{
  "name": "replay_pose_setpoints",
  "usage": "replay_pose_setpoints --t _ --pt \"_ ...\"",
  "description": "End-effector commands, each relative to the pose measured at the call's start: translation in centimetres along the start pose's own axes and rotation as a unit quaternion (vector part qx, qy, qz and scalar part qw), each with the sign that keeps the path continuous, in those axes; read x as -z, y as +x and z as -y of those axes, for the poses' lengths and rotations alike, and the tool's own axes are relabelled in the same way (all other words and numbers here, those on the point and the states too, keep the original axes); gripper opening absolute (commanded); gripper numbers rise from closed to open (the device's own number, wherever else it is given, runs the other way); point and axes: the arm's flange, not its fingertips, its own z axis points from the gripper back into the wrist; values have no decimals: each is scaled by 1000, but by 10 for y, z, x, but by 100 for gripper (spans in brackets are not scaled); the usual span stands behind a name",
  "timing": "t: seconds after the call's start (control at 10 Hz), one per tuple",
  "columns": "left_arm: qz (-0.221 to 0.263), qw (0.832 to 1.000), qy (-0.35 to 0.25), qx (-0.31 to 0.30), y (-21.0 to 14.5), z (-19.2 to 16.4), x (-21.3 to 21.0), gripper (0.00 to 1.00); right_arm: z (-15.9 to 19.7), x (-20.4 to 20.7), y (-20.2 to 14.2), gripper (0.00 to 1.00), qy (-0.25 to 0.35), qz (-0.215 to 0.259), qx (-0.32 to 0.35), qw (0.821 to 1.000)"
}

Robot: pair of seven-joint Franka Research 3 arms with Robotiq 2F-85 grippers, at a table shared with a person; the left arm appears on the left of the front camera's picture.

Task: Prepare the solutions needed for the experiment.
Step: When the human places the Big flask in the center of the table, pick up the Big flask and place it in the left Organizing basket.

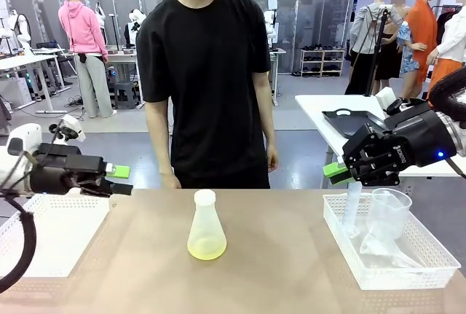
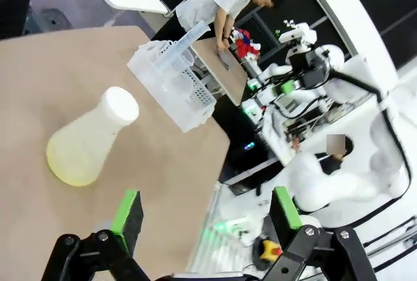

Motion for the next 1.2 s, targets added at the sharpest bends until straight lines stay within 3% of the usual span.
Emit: replay_pose_setpoints --t 0.0,0.1,0.6,0.7,0.8,1.0,1.1 --pt "5 1000 14 17 12 -27 10 100 -1 1 0 23 10 3 -6 1000" --pt "0 1000 0 0 0 0 0 100 -1 1 0 23 10 3 -6 1000" --pt "1 1000 2 8 2 -7 1 100 -1 1 0 23 10 3 -6 1000" --pt "-33 990 33 131 12 -21 29 100 -1 1 0 23 10 3 -6 1000" --pt "-60 970 57 229 14 -30 47 100 -1 1 0 23 10 3 -6 1000" --pt "-84 924 38 372 9 -47 66 100 -1 1 0 23 10 3 -6 1000" --pt "-83 911 63 398 5 -58 71 100 -1 1 0 23 10 3 -6 1000"
